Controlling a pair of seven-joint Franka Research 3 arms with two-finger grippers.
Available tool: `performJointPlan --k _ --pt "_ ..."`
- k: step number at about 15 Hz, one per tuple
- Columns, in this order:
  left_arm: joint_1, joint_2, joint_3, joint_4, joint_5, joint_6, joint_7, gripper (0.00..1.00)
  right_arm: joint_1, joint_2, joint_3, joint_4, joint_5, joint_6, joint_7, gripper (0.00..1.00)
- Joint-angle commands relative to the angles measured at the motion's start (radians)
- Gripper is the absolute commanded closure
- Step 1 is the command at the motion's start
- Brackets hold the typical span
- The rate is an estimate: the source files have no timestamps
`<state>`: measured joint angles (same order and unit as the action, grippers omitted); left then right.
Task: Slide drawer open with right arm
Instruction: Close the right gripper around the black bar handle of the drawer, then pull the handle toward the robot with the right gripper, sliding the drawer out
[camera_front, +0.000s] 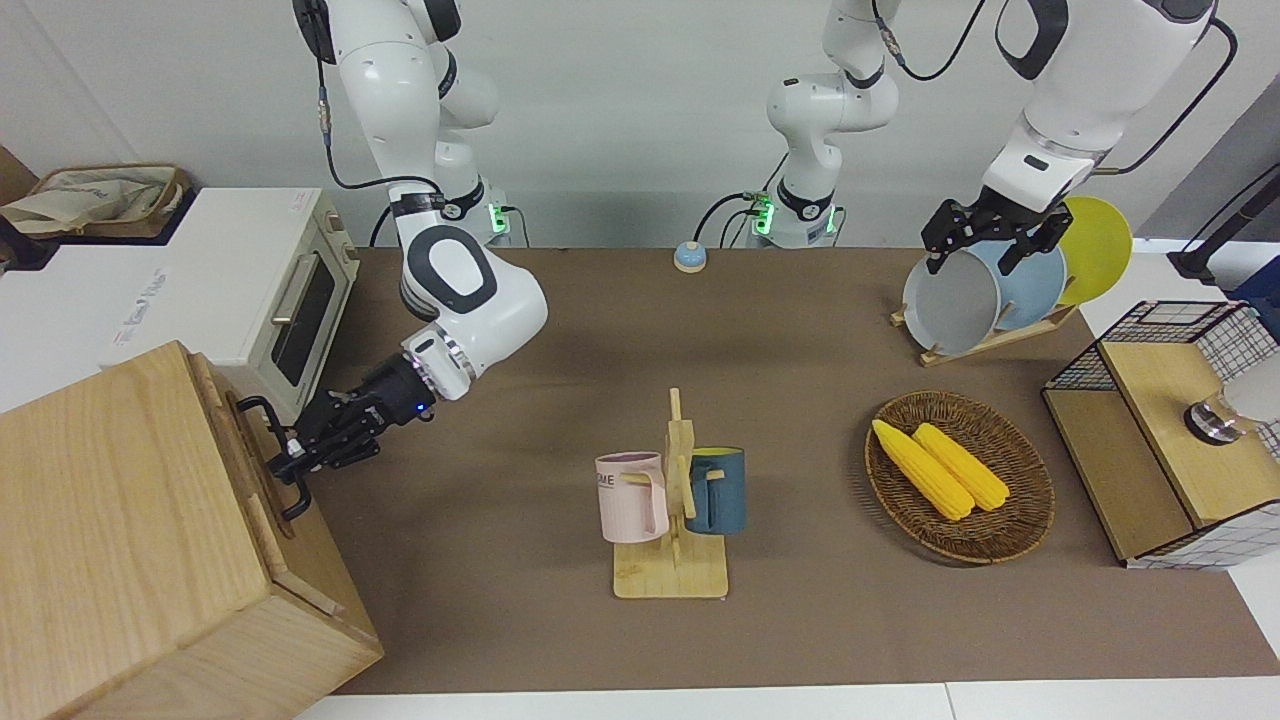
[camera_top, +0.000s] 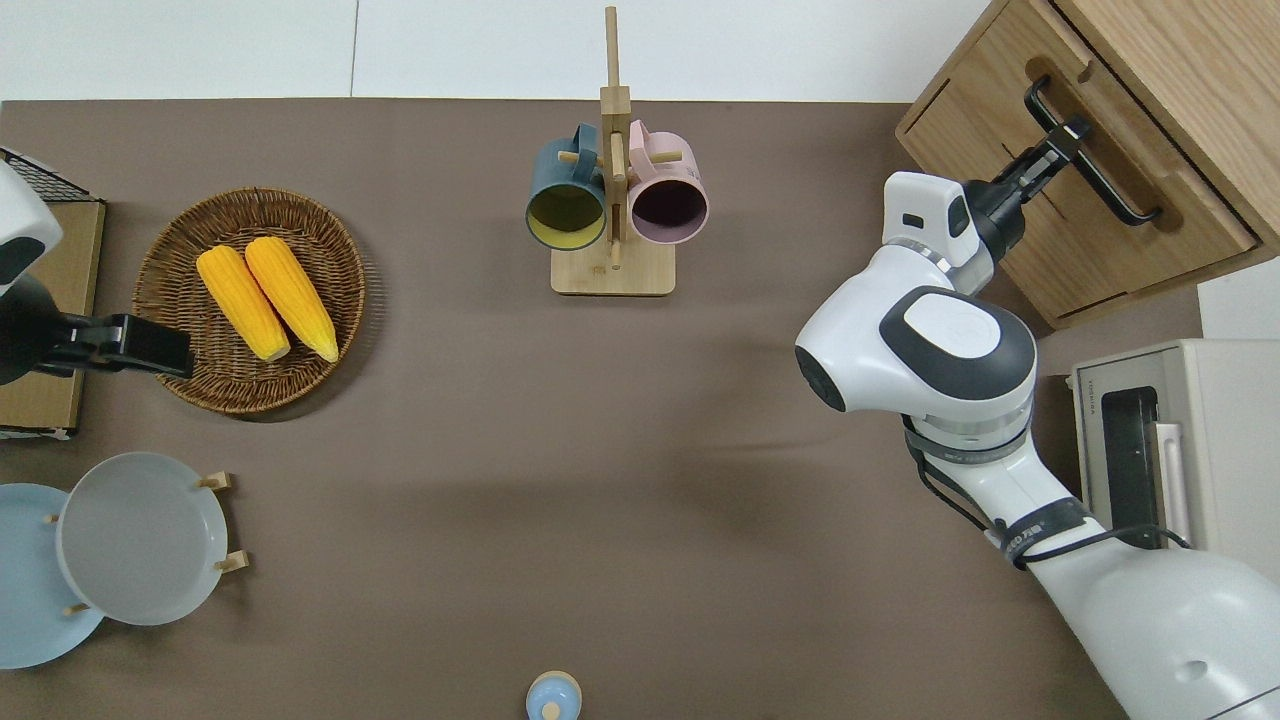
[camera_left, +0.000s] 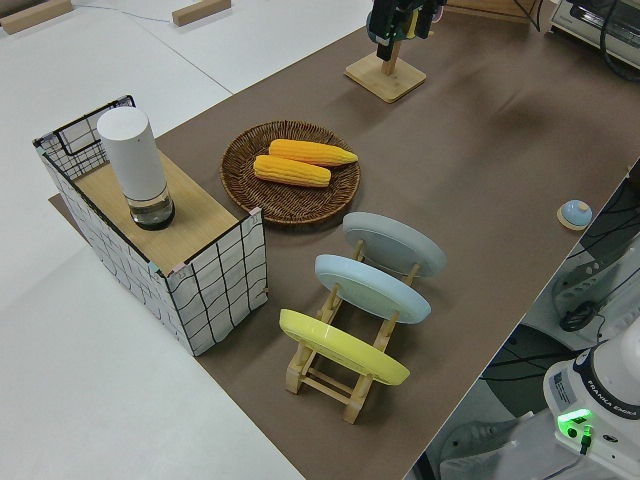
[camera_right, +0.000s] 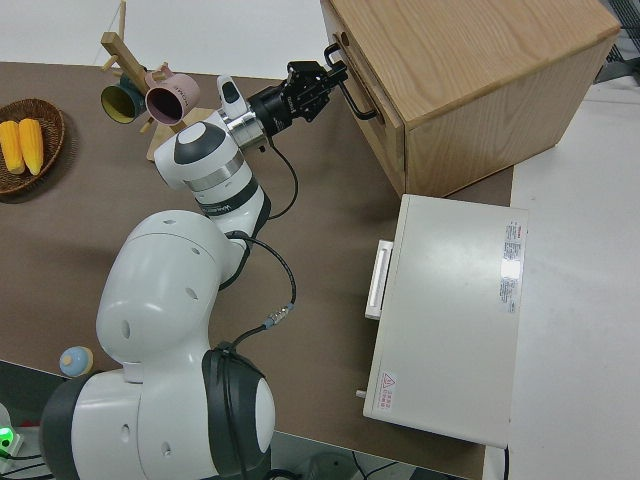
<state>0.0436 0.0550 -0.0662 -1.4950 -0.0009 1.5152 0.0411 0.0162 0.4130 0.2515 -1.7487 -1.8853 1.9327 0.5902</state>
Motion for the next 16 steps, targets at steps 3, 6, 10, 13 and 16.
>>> performJointPlan --k 3,6,10,13,16 --pt "-0.007 -0.004 0.0 0.01 0.018 -0.018 -0.01 0.01 0.021 0.007 0.003 0.011 -0.032 -0.027 -0.003 1.0" --pt "-0.007 -0.004 0.0 0.009 0.018 -0.018 -0.01 0.01 0.045 0.007 0.006 0.008 -0.018 -0.066 -0.006 1.0" --pt "-0.007 -0.004 0.0 0.009 0.018 -0.018 -0.01 0.01 0.103 0.007 0.008 0.006 0.034 -0.149 -0.013 1.0" --pt "-0.007 -0.003 0.0 0.01 0.018 -0.018 -0.01 0.01 0.146 0.007 0.009 0.008 0.075 -0.198 -0.03 1.0" --pt "-0.007 -0.004 0.0 0.01 0.018 -0.018 -0.01 0.01 0.186 0.007 0.011 0.008 0.109 -0.242 -0.035 1.0"
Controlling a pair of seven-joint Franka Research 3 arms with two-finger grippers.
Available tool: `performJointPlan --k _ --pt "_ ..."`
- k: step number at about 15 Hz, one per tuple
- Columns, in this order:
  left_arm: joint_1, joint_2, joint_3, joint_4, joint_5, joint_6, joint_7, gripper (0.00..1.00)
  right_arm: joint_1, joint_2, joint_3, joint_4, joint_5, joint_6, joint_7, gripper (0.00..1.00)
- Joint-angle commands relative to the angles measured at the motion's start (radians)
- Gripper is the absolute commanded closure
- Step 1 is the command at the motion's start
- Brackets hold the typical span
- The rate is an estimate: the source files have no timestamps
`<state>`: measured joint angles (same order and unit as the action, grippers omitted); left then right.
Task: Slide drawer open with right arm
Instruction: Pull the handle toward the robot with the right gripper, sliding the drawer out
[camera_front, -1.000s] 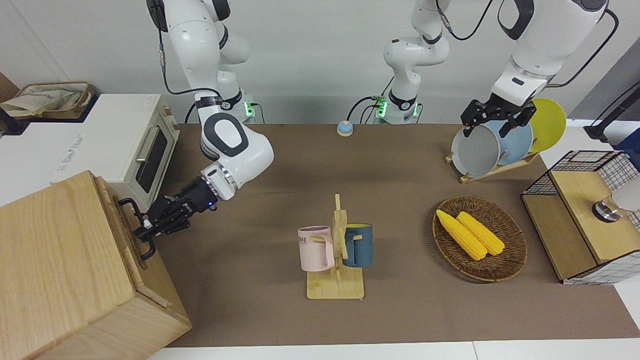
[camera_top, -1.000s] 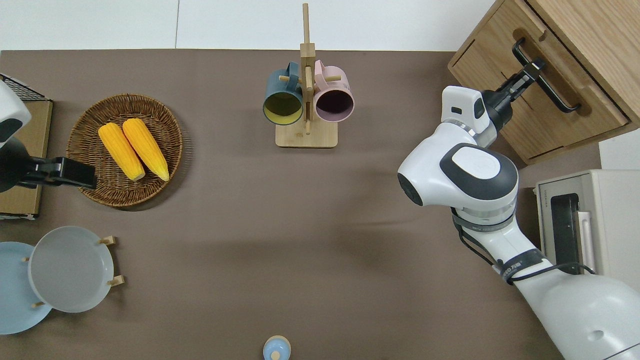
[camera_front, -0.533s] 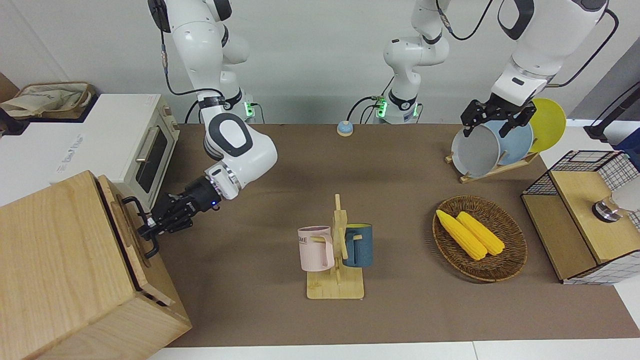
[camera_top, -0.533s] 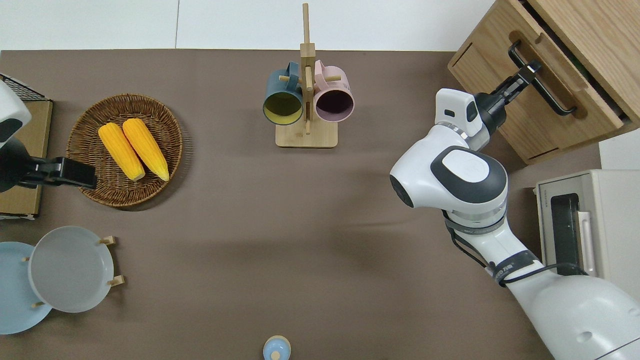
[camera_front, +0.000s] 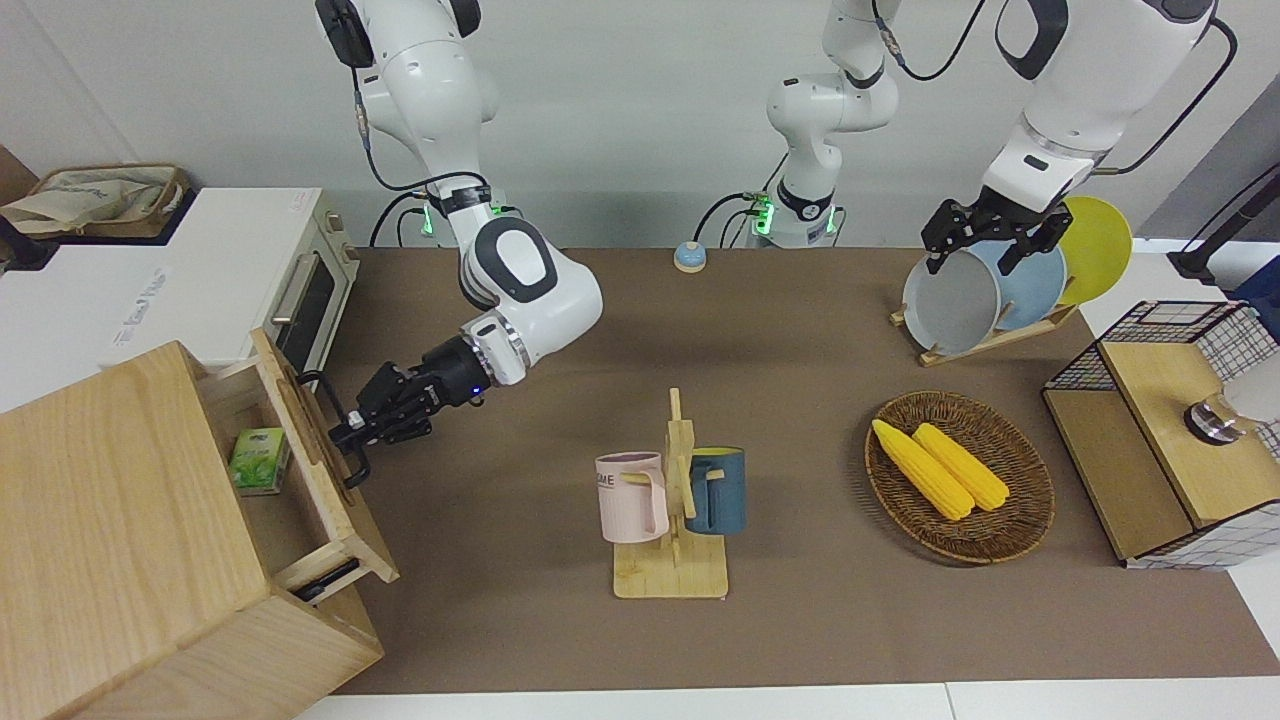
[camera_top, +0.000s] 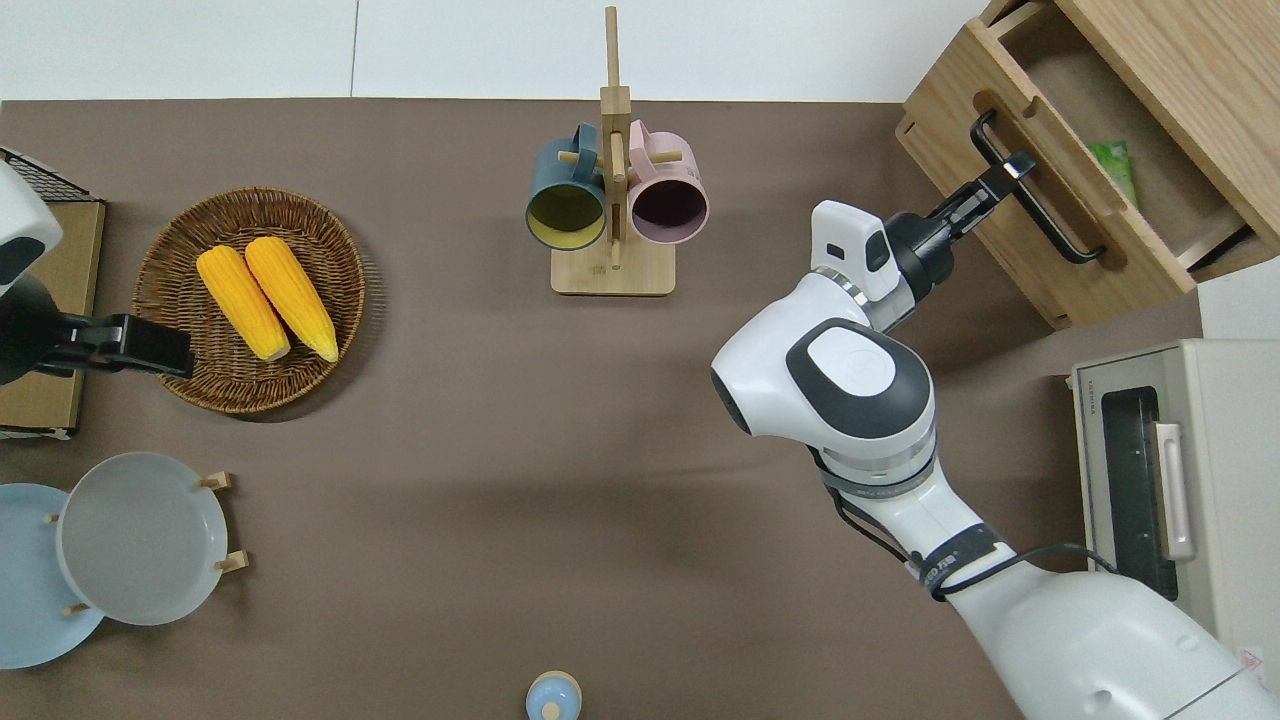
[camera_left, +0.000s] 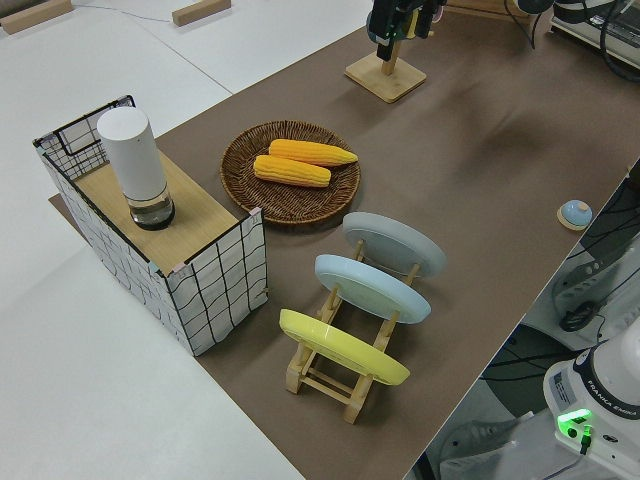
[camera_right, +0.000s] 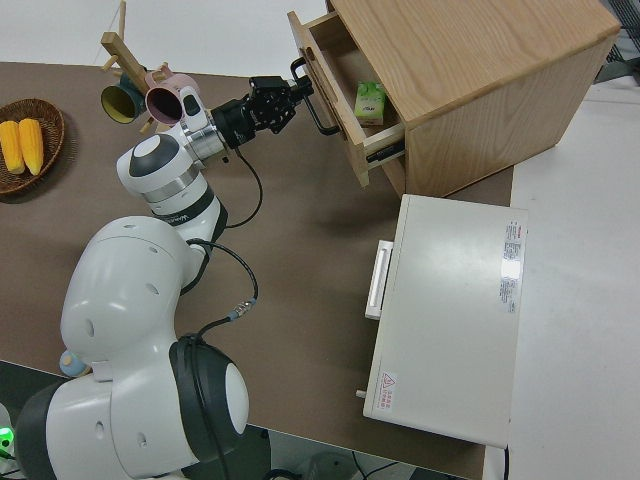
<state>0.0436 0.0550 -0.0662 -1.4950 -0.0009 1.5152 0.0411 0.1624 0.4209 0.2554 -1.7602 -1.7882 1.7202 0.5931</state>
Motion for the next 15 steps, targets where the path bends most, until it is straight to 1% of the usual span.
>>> performJointPlan --k 1,6,15 --pt "-0.007 -0.004 0.0 0.01 0.018 -0.018 -0.01 0.01 0.054 -0.001 0.007 0.021 0.025 -0.043 -0.036 1.0" --pt "-0.007 -0.004 0.0 0.009 0.018 -0.018 -0.01 0.01 0.12 -0.001 0.011 0.022 0.082 -0.12 -0.045 1.0" --pt "-0.007 -0.004 0.0 0.009 0.018 -0.018 -0.01 0.01 0.235 -0.001 0.012 0.027 0.173 -0.235 -0.056 1.0"
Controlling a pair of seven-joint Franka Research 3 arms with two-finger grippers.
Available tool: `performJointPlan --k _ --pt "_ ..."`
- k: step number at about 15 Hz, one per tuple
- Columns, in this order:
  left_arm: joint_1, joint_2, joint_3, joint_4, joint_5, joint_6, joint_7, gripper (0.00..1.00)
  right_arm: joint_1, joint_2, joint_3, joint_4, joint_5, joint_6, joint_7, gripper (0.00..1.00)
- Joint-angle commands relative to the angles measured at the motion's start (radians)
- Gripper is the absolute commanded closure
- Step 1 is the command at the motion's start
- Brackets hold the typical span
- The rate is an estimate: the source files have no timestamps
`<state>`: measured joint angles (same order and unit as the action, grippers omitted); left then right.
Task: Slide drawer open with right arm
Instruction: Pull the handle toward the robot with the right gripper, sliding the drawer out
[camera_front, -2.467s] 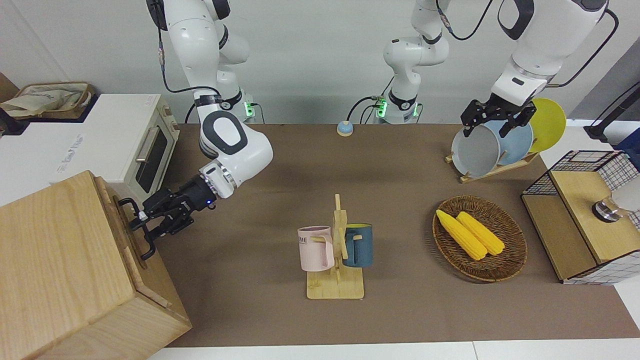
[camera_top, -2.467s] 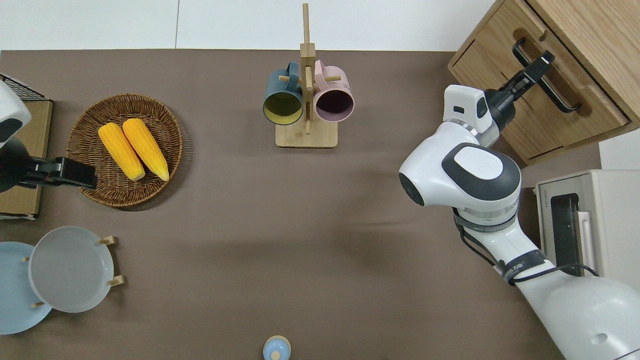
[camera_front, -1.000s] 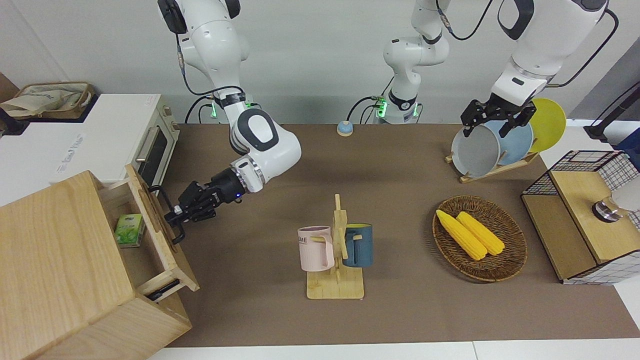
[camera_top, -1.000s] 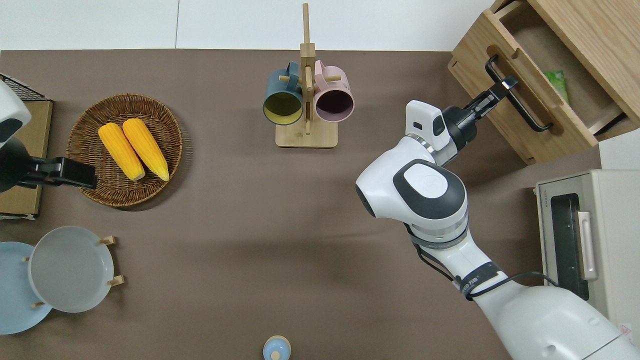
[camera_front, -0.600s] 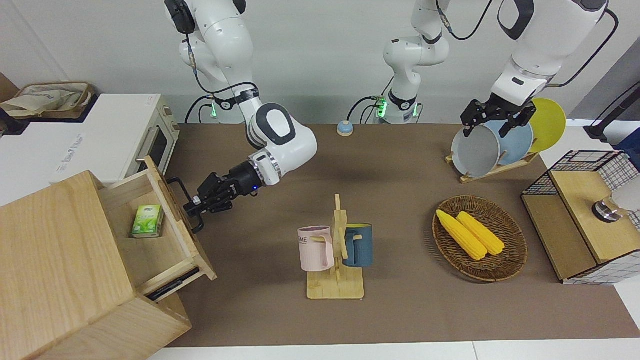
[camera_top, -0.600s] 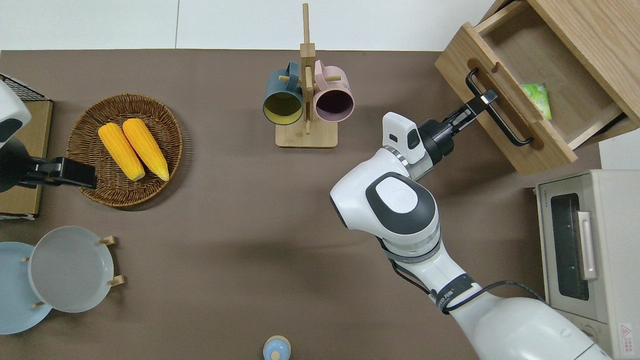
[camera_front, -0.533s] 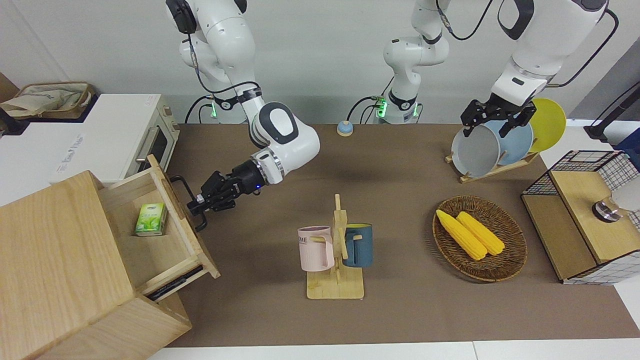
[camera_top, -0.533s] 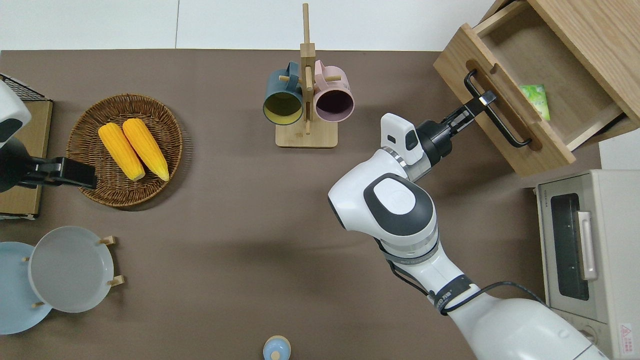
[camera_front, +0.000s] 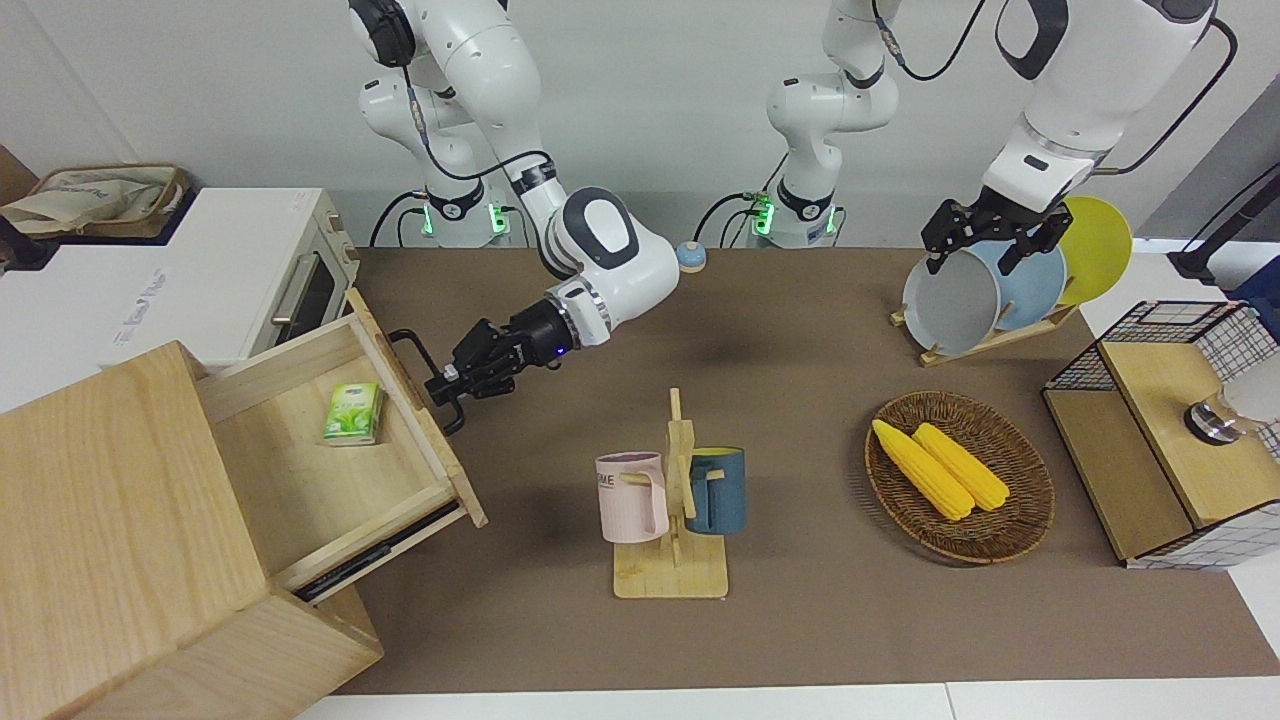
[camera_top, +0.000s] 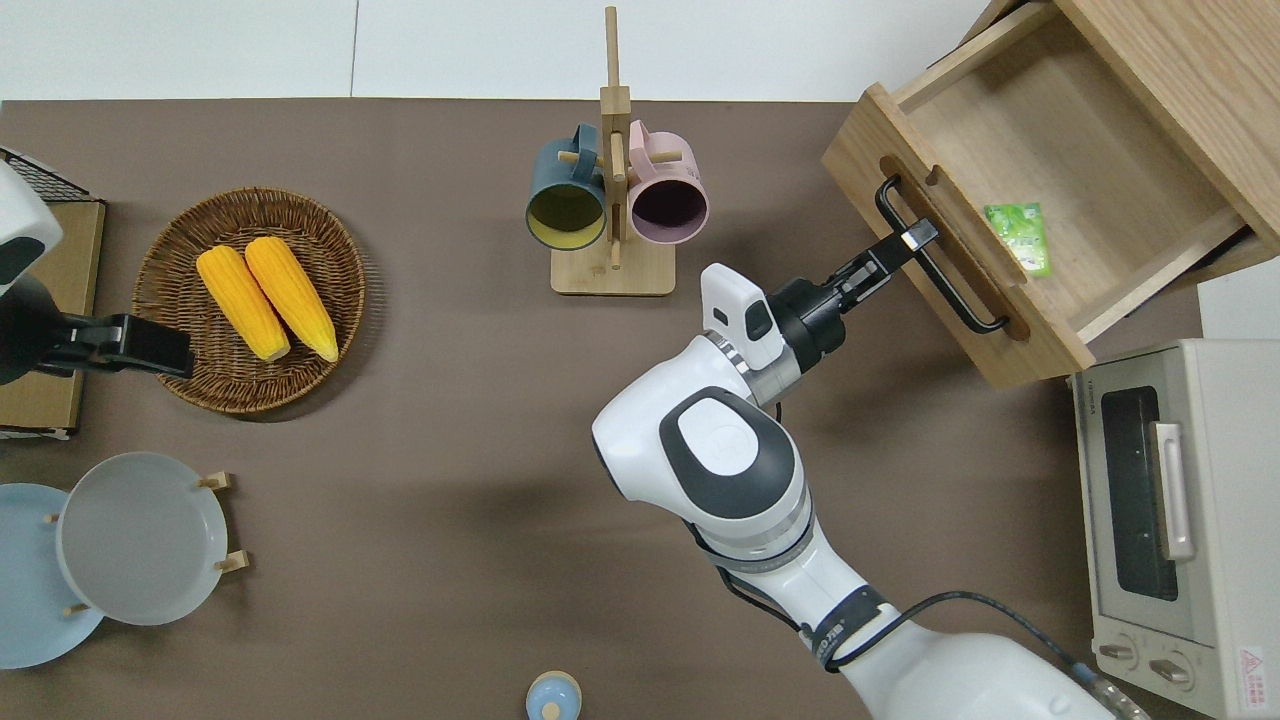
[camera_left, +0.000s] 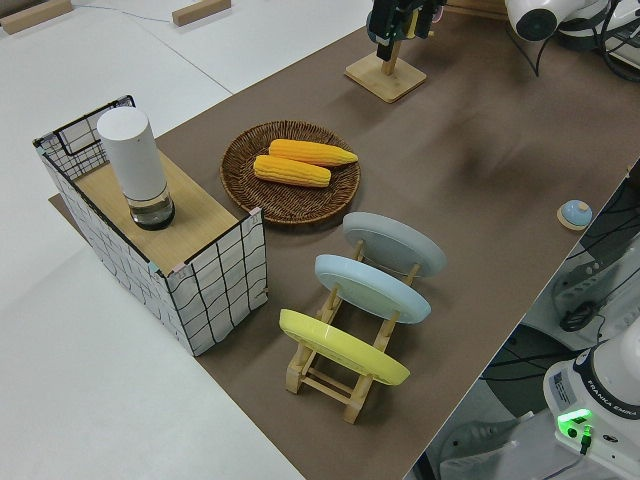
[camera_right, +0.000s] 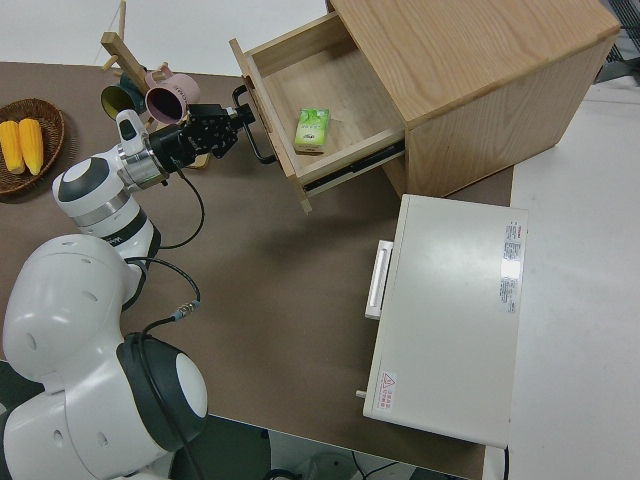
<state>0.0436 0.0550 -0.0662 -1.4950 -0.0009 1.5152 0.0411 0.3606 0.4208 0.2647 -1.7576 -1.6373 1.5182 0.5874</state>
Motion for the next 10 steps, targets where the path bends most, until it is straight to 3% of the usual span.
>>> performJointPlan --k 1,10 --pt "-0.007 -0.004 0.0 0.009 0.018 -0.018 -0.01 0.01 0.049 0.0 0.002 0.024 0.03 -0.041 -0.051 1.0" --pt "-0.007 -0.004 0.0 0.009 0.018 -0.018 -0.01 0.01 0.13 0.004 -0.005 0.026 0.071 -0.092 -0.055 1.0"
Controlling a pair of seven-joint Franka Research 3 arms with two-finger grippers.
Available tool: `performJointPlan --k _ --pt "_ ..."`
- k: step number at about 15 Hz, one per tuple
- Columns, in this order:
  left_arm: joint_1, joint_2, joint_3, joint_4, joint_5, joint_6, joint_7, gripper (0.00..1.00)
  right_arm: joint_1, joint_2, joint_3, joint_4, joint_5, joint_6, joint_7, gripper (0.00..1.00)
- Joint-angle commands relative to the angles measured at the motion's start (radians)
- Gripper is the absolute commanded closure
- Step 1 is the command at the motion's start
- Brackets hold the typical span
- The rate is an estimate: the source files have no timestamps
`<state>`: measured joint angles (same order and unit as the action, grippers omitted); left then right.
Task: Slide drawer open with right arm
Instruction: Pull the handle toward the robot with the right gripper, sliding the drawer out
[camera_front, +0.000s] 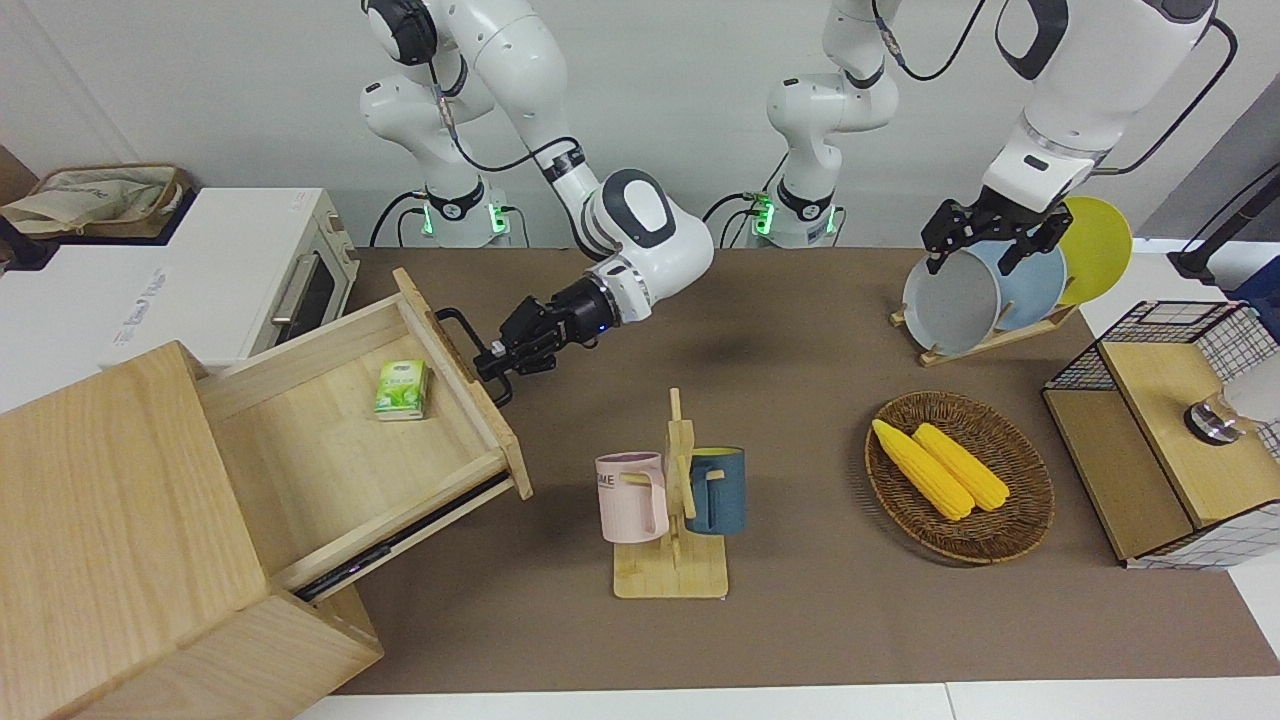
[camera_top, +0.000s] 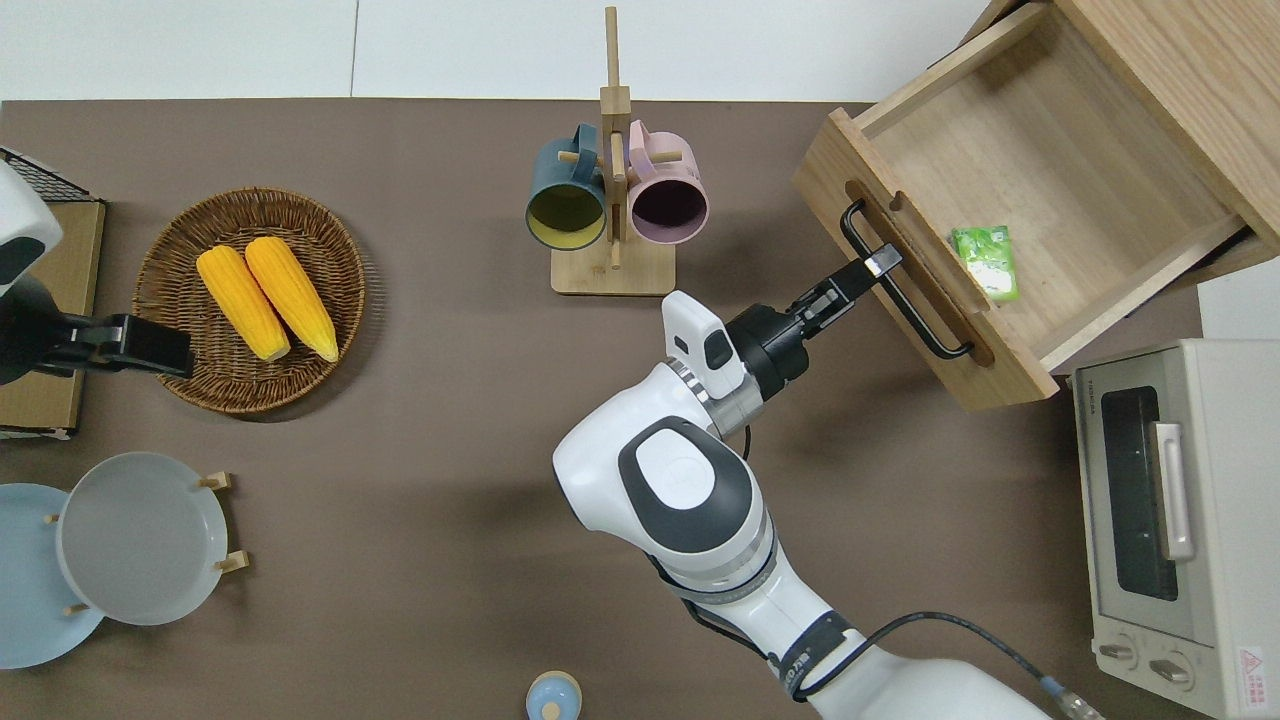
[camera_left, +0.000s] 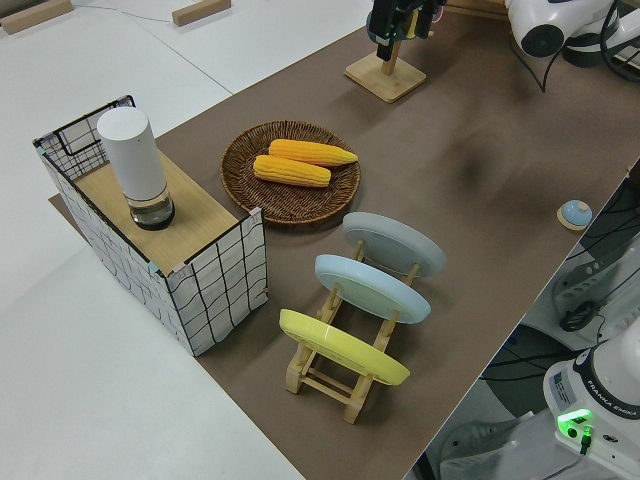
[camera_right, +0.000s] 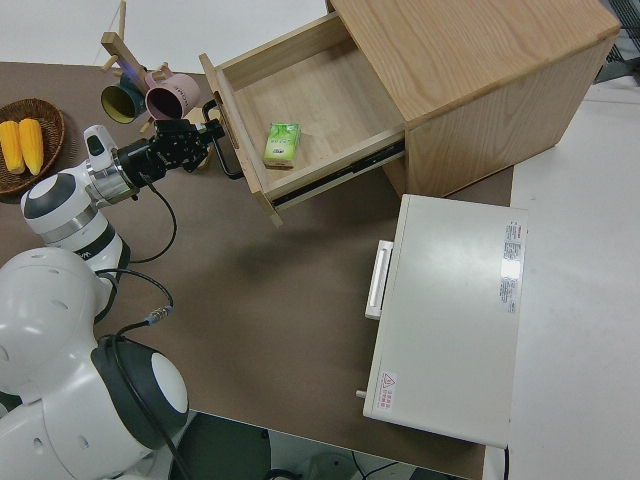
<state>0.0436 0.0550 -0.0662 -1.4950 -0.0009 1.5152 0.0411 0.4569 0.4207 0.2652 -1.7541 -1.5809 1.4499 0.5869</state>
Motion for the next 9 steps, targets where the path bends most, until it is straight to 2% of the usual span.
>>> performJointPlan --k 1,6,7,8,9 --pt "-0.007 -0.004 0.0 0.01 0.018 -0.018 -0.01 0.01 0.042 0.006 -0.009 0.024 0.025 -0.031 -0.055 1.0" --pt "-0.007 -0.003 0.0 0.009 0.018 -0.018 -0.01 0.01 0.055 0.006 -0.009 0.025 0.028 -0.039 -0.075 1.0" --pt "-0.007 -0.004 0.0 0.01 0.018 -0.018 -0.01 0.01 0.055 0.006 -0.011 0.025 0.028 -0.039 -0.07 0.905" --pt "-0.007 -0.003 0.0 0.01 0.018 -0.018 -0.01 0.01 0.055 0.006 -0.015 0.025 0.028 -0.036 -0.061 0.525" --pt "-0.007 -0.004 0.0 0.009 0.018 -0.018 -0.01 0.01 0.055 0.006 -0.029 0.028 0.039 -0.026 -0.039 0.088"
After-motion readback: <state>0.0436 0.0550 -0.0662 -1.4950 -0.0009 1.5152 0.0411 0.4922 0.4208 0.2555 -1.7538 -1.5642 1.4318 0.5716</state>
